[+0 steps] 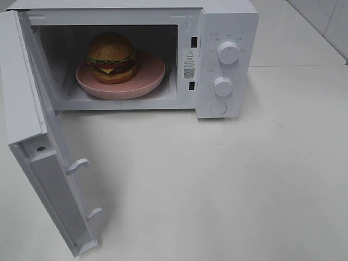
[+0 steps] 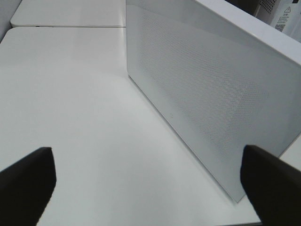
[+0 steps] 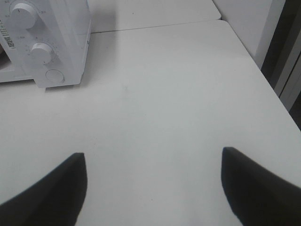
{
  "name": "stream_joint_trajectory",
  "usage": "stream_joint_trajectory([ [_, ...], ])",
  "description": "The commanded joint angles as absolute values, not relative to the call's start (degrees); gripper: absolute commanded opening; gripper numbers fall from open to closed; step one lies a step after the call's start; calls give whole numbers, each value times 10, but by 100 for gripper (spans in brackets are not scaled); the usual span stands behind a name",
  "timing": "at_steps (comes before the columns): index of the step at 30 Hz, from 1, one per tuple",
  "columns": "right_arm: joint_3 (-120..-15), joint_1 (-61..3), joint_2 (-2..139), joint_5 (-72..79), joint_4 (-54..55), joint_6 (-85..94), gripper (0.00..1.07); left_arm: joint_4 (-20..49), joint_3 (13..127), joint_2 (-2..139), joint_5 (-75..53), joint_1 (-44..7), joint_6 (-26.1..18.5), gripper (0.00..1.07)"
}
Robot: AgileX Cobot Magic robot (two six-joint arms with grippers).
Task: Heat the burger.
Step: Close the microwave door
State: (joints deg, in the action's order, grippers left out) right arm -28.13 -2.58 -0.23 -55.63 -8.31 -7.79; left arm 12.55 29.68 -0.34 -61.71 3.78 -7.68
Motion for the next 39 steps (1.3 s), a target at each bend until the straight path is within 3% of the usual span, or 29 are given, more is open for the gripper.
stream_joint_trajectory([
  [1,-280,-22,-18,-552,-84,-73,76,128,295,-12,-612,38,-75,100],
  [39,-280,-22,-18,-552,-84,-73,76,143,296,5,-607,38,-73,100],
])
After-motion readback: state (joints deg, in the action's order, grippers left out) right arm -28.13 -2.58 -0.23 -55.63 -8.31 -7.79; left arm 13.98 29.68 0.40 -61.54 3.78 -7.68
